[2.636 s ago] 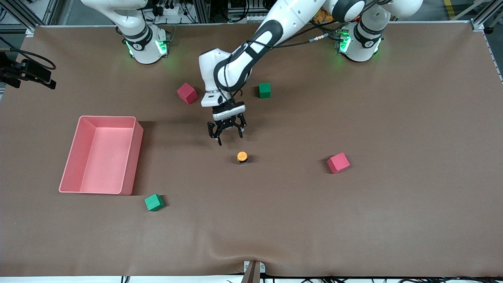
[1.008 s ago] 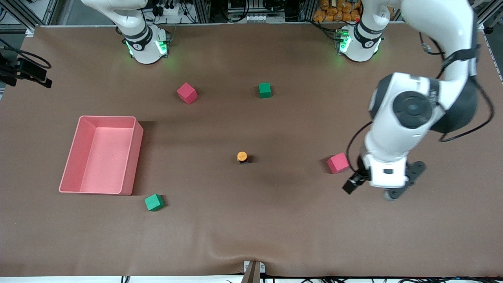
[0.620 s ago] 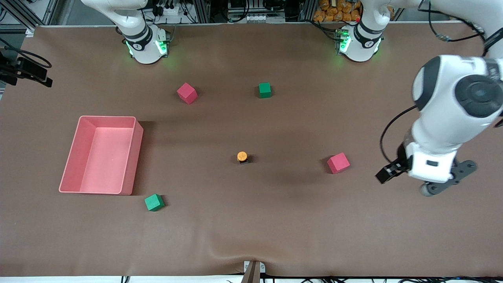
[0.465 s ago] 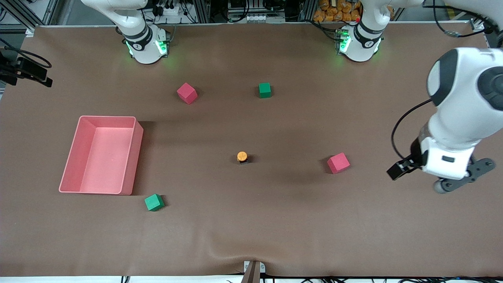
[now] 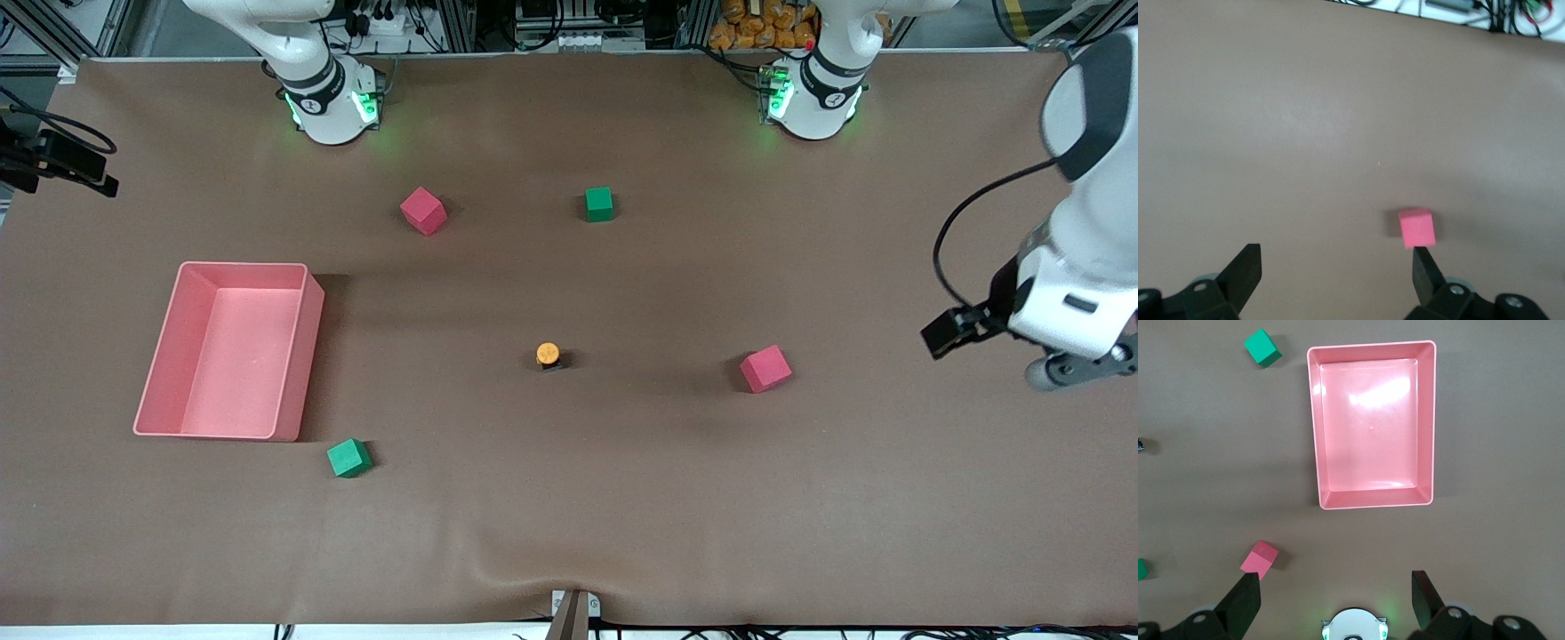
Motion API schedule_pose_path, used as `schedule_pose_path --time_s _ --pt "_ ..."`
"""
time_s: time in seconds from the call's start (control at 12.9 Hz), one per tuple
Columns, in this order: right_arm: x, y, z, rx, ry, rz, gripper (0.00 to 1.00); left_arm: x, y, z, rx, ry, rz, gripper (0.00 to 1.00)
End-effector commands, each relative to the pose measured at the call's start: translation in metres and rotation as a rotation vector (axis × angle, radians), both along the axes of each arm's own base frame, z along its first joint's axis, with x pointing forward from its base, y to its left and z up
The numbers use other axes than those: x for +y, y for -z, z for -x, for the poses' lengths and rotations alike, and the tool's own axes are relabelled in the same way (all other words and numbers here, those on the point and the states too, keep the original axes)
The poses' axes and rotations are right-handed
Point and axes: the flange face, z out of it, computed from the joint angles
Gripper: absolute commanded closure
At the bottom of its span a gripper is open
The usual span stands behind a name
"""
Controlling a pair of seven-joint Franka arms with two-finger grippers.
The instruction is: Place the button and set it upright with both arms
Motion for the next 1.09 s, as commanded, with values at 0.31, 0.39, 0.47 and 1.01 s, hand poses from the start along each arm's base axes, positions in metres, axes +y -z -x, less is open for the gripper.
schedule_pose_path --time_s 0.31,0.39,0.47,1.01 --pt "-0.008 -0.004 0.007 -0.003 0.021 -0.009 0.0 0.037 -0.034 0.073 0.034 0.125 0.065 0.0" --pt "-0.008 -0.004 0.007 -0.003 0.021 -0.009 0.0 0.041 -0.036 0.078 0.033 0.137 0.064 0.0" --pt "-0.008 -0.004 0.007 -0.003 0.021 -0.009 0.0 0.042 -0.038 0.084 0.034 0.142 0.063 0.0" --pt "-0.008 -0.005 0.007 -0.009 0.024 -0.008 0.0 0.039 -0.043 0.09 0.031 0.145 0.063 0.0"
